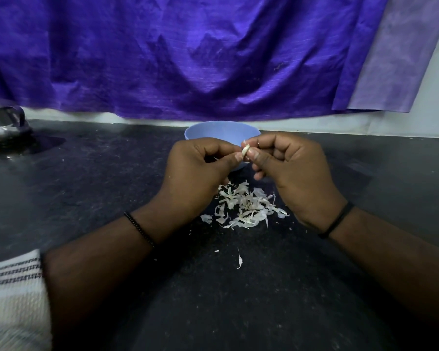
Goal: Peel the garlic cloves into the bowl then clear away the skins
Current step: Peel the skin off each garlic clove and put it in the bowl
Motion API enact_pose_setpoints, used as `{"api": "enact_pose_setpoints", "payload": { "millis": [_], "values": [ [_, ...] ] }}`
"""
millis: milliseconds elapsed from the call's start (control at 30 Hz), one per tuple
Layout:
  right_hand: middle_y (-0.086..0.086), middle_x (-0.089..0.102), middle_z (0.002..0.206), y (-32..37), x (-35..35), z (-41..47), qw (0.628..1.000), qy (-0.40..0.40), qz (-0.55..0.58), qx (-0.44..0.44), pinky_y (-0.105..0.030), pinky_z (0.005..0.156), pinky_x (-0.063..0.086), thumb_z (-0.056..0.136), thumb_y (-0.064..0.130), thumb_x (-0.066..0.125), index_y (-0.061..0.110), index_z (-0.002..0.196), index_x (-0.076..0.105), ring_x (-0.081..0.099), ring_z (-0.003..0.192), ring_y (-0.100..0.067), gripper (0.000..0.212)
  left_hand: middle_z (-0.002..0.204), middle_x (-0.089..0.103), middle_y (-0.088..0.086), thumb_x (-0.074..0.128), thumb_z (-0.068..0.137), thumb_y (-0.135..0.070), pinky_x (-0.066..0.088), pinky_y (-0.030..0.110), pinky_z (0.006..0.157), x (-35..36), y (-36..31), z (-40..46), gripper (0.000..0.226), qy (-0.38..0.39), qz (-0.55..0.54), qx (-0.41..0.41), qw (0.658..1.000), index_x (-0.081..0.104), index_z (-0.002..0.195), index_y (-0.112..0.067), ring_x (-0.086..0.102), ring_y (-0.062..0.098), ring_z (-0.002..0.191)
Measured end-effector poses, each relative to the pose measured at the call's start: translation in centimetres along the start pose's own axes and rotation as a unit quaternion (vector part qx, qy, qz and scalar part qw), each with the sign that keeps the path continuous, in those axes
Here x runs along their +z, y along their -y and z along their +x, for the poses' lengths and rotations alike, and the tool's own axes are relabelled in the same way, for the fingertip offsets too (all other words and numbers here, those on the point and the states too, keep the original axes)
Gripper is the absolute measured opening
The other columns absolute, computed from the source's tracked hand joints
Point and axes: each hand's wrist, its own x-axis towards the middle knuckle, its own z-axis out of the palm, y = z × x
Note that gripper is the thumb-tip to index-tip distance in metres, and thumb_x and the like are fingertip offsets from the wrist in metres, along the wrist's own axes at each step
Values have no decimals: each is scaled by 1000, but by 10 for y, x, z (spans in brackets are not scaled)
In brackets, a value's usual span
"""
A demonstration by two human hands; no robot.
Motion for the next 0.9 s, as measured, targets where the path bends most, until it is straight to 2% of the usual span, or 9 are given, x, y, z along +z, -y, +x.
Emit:
{"api": "enact_pose_setpoints", "payload": {
  "millis": [233,333,433,600,800,900],
  "values": [
    [-11,75,82,4,5,-3,999,-43,5,16,-23,56,55,86,6,74,11,91,74,65,64,-11,7,62,67,-17,77,83,-14,41,14,53,2,1,0,9,-41,81,53,994,78,83,-22,55,-1,51],
    [-7,76,79,6,6,-5,998,-50,-23,14,-23,55,55,86,10,75,12,90,76,67,63,-12,4,71,67,-16,77,83,-14,40,9,58,2,0,-1,6,-47,150,94,983,79,84,-20,59,0,60],
    [-2,76,75,7,7,-7,996,-60,-65,-1,-30,58,59,86,13,75,13,90,77,70,62,-17,5,72,65,-15,76,83,-13,39,7,60,1,0,-1,9,-45,204,135,969,80,87,-19,58,-1,63],
    [0,75,72,8,7,-7,995,-62,-84,-11,-37,59,61,87,12,73,18,85,76,70,61,-17,7,74,66,-11,74,84,-14,38,6,62,1,1,-2,11,-38,240,179,953,80,92,-17,55,-3,63],
    [5,75,71,9,8,-7,993,-57,-93,-33,-28,60,58,88,13,73,26,79,74,69,61,-7,17,75,69,-5,70,85,-18,41,10,61,0,-1,-2,13,-37,278,211,936,80,92,-16,56,2,65],
    [6,74,70,10,9,-7,990,-59,-114,-50,-25,61,56,88,13,73,25,78,74,67,60,-4,15,73,68,-3,68,85,-17,45,21,60,0,-3,-3,13,-39,284,220,933,80,89,-16,58,6,65]
  ]
}}
